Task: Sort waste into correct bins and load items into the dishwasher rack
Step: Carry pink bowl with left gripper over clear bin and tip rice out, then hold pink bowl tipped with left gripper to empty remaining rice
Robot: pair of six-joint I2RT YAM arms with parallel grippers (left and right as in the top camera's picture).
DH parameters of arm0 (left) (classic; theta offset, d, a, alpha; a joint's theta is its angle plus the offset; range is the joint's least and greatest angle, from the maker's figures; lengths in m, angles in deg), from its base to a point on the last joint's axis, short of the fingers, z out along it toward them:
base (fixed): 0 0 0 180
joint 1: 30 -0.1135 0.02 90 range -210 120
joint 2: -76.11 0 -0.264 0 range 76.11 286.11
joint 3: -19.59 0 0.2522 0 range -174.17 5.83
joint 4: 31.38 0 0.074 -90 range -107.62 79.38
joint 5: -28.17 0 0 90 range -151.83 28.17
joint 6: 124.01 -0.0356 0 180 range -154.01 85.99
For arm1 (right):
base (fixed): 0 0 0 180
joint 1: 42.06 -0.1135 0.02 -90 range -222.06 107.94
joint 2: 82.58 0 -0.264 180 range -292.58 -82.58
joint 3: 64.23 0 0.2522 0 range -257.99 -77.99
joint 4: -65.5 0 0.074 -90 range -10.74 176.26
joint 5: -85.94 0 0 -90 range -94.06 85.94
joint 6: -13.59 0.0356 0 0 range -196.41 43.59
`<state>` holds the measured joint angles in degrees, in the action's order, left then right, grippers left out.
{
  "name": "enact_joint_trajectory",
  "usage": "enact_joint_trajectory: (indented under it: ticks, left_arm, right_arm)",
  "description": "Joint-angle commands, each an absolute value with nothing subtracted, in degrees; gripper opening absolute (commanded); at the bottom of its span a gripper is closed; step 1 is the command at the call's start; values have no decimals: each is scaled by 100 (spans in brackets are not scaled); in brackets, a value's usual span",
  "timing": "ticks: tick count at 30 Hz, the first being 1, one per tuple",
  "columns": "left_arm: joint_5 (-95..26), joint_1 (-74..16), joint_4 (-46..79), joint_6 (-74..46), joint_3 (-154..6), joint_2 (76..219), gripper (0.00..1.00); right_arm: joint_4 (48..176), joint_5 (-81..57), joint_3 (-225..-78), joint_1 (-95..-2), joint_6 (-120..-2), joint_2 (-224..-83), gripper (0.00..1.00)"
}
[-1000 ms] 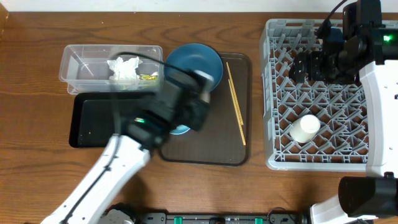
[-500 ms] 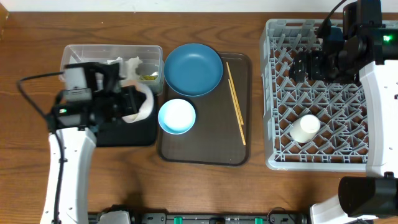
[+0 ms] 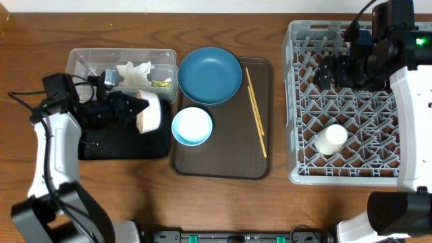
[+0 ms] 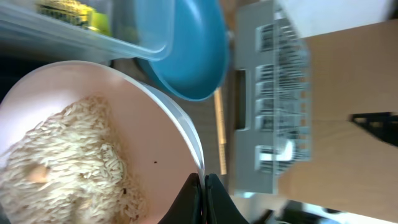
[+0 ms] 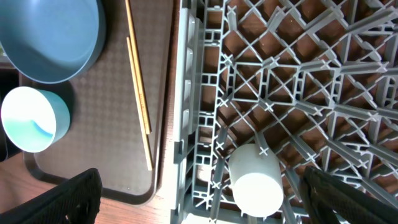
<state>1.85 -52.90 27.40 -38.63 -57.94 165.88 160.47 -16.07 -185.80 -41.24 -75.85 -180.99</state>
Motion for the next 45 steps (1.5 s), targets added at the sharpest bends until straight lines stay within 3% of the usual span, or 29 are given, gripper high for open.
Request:
enact_joint_trajectory:
  ticks: [1,20,45]
  left_arm:
    - [1111,-5478,2755,-4226,-5802,16711,6]
    - [2829,-6328,2866,-4184,-5765,16853,6]
    - [2831,-6837,2781,-3233,-5765,17041,6]
  right_arm:
    - [16082,-1636,-18576,-4183,-7692,-18115,99]
    - [16137,-1638,-18576,-4183,-7690,-18115,99]
    - [16137,-1638,-18576,-4183,-7690,-18115,99]
